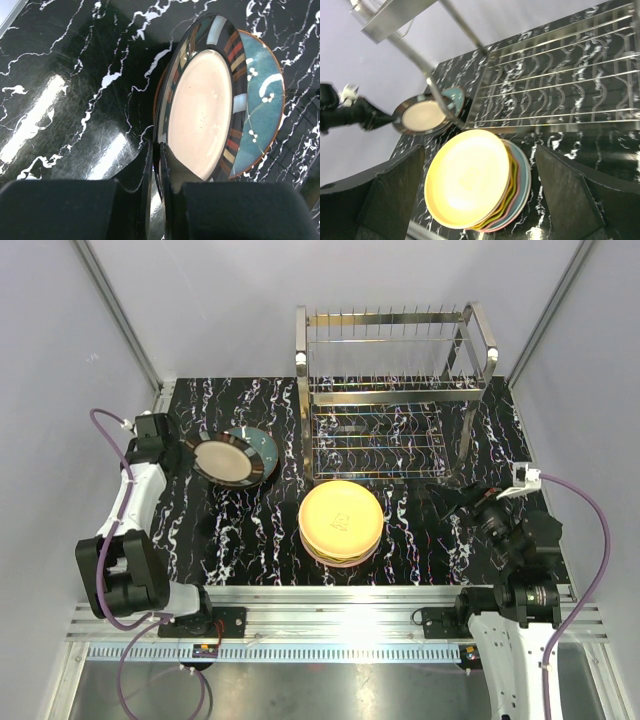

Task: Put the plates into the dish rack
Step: Grab a plate with the left arm, then pass the plate from the left arm to the right

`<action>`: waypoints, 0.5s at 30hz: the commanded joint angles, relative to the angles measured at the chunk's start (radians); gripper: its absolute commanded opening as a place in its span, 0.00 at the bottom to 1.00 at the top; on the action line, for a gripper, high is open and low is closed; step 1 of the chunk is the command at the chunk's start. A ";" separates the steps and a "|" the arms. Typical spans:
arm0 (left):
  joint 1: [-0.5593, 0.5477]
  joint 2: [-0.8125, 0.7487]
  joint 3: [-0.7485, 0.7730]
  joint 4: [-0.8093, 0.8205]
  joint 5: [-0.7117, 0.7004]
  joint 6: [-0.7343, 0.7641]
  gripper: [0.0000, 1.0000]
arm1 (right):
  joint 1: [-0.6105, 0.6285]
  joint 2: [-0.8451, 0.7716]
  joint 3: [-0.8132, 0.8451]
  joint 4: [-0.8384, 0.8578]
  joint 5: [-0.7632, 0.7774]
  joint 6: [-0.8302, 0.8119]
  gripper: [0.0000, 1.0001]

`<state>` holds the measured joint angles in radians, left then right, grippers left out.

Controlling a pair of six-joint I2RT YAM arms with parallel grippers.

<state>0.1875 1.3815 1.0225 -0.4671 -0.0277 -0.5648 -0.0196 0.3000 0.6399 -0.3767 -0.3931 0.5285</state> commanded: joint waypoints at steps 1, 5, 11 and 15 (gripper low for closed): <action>-0.032 -0.009 0.100 0.036 0.015 0.029 0.00 | 0.001 0.042 0.047 0.104 -0.154 -0.024 1.00; -0.072 0.011 0.136 0.012 -0.015 0.051 0.00 | 0.001 0.112 0.084 0.165 -0.223 -0.044 1.00; -0.097 0.019 0.166 -0.018 -0.031 0.074 0.00 | 0.015 0.278 0.204 0.185 -0.250 -0.107 1.00; -0.103 0.010 0.165 -0.016 -0.021 0.074 0.00 | 0.250 0.362 0.268 0.162 -0.130 -0.185 1.00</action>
<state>0.0959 1.4040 1.1366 -0.5217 -0.0563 -0.5129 0.0933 0.6250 0.8490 -0.2455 -0.5697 0.4274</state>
